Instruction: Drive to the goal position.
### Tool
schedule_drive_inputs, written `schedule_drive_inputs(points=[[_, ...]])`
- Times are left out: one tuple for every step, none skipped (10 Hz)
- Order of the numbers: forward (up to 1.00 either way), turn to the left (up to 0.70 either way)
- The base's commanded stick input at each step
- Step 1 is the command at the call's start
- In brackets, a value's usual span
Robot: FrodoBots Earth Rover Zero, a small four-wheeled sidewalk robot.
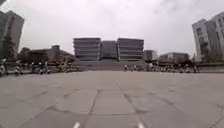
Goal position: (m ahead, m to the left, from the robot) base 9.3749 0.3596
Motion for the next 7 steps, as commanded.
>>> schedule_drive_inputs(points=[[0.85,0.0],[0.85,0.0],[0.85,0.0],[0.85,0.0],[0.85,0.0],[0.85,0.0],[0.85,0.0]])
